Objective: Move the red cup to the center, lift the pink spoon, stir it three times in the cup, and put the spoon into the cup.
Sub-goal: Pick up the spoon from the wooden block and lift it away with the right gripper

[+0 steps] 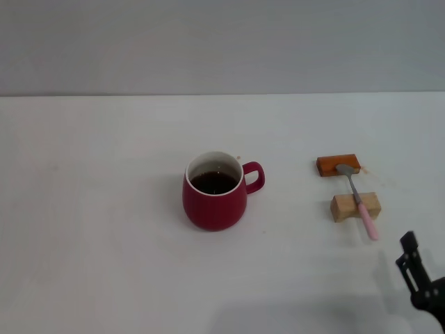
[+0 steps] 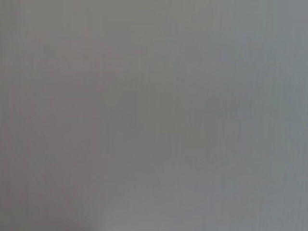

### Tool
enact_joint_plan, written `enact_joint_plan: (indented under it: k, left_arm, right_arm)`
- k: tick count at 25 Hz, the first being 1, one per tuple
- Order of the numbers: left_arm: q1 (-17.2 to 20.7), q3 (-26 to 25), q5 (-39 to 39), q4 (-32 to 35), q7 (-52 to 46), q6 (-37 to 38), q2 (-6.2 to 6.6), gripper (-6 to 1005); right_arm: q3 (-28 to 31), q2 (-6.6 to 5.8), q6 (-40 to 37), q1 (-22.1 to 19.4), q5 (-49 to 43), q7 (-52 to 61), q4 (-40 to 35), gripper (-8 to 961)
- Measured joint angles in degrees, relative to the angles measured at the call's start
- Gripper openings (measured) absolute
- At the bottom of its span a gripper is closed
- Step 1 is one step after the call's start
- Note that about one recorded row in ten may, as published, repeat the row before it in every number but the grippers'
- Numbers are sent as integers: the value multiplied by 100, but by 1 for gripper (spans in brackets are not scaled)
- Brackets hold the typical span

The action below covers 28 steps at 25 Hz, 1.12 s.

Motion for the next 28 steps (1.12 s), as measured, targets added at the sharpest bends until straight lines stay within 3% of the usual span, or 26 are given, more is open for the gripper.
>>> enact_joint_plan:
  k: [9,28]
  left_arm:
    - [33,0,0,6,2,0,10,846]
    - [-35,54,0,3,2,18,-39,844]
  right_arm:
    - [-7,11,595,-35,12,35,-180,780]
    - [114,-14,1533,654,152,186,-352,778]
